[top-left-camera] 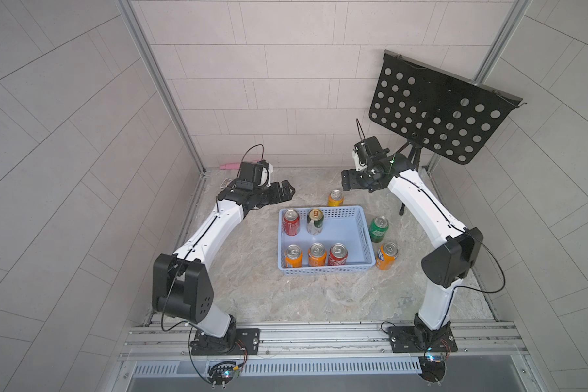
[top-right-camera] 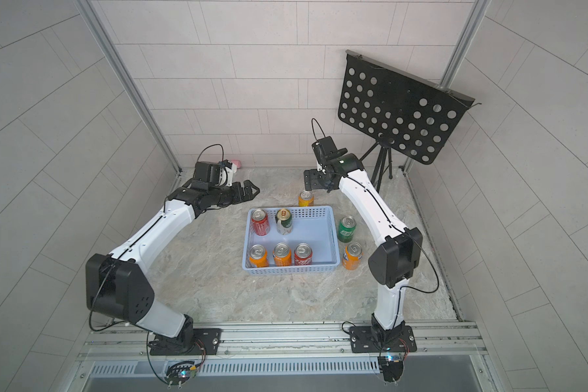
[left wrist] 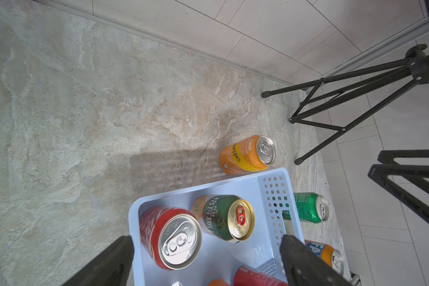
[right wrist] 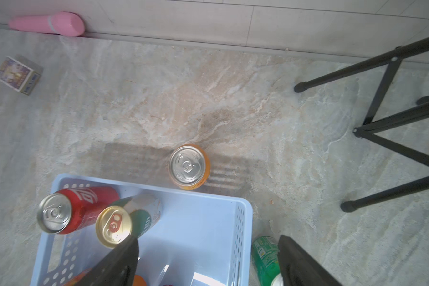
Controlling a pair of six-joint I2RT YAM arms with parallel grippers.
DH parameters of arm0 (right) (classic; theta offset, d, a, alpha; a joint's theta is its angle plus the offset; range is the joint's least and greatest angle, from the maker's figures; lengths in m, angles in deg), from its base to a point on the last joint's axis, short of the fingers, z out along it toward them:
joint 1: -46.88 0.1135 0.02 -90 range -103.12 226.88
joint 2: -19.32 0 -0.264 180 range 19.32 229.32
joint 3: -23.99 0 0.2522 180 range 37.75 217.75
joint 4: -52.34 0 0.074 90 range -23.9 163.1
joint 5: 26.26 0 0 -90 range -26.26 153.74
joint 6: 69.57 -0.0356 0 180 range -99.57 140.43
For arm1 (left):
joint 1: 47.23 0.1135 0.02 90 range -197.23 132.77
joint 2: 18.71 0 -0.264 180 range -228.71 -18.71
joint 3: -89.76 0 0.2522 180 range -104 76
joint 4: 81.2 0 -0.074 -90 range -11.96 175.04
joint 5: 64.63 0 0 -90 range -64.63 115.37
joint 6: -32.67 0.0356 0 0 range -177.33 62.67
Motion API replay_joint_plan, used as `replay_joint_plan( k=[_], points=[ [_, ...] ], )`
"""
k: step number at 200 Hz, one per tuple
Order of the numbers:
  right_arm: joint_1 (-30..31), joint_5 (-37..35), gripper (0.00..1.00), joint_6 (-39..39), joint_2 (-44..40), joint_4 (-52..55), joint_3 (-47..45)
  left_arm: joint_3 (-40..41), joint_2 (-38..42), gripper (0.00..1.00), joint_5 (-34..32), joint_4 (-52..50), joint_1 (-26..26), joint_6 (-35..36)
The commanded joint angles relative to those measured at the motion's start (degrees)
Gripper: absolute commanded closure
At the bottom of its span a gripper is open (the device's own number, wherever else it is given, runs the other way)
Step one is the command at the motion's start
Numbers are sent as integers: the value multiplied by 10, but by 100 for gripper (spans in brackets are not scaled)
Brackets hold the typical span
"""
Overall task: Take out the drinks from the basket
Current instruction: Place the drink at the center of the board.
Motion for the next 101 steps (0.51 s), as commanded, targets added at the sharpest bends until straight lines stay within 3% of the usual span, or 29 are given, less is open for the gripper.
replay_joint_plan(
  k=[1,72,101],
  points=[
    [8,51,11,7,-48,-35,-82,26,49,0,-22,-13,-1,25],
    [60,80,15,-11,-240,-129,-354,85,94,0,-48,9,-1,11],
    [89,93,15,-3,-277,-153,-409,86,93,0,-58,3,-1,15]
  ],
)
